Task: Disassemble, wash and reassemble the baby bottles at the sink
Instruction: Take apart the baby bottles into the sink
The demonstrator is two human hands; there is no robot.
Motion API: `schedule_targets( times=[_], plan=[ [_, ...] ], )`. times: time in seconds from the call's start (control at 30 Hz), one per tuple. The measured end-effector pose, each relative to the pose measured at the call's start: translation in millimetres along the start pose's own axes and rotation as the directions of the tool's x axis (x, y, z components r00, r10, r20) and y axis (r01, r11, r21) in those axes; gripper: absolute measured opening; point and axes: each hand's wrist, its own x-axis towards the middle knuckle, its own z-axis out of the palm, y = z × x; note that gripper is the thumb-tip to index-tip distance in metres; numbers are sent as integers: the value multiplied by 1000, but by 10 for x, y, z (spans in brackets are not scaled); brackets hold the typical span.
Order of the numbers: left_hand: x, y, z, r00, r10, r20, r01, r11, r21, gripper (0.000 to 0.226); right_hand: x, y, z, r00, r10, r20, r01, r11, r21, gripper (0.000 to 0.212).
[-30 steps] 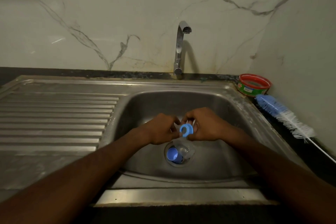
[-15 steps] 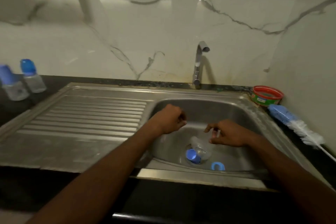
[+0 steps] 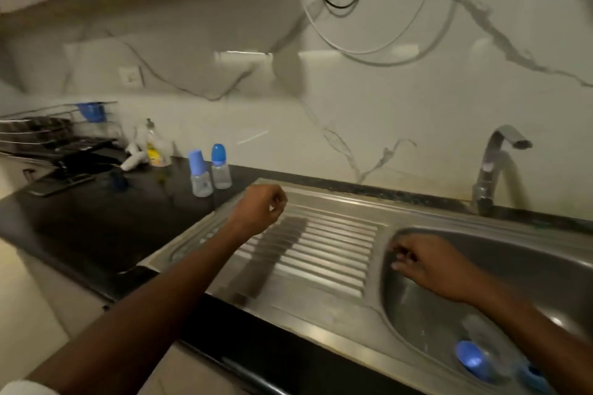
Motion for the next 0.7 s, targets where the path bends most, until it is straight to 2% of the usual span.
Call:
schedule_targets(
  times=[0.13, 0.33, 0.47, 0.53, 0.6, 0.7],
  plan=[
    [-31, -464, -349, 981, -125, -151, 127, 992, 0, 2, 951, -733, 233, 990, -140, -11, 139, 988, -63, 40],
    [-17, -990, -566, 896, -302, -326, 295, 953, -72, 7, 1983, -1761, 497, 968, -244, 60, 250, 958, -140, 46],
    [94, -1345, -575, 808, -419, -414, 403, 906, -128, 30, 2449, -2137, 699, 965, -245, 94, 260, 940, -219, 48],
    [156, -1533, -547, 748, -505, -430, 519, 849, -95, 44, 2639, -2251, 784, 964, -244, 106, 264, 929, -260, 47],
    [223, -1721, -509, 705, -579, -410, 603, 793, -82, 47, 2812, -2364, 845, 962, -249, 113, 272, 914, -302, 47],
    [297, -1895, -489, 701, -638, -319, 626, 765, -155, 41, 3029, -2508, 899, 962, -260, 87, 274, 901, -337, 48]
  ],
)
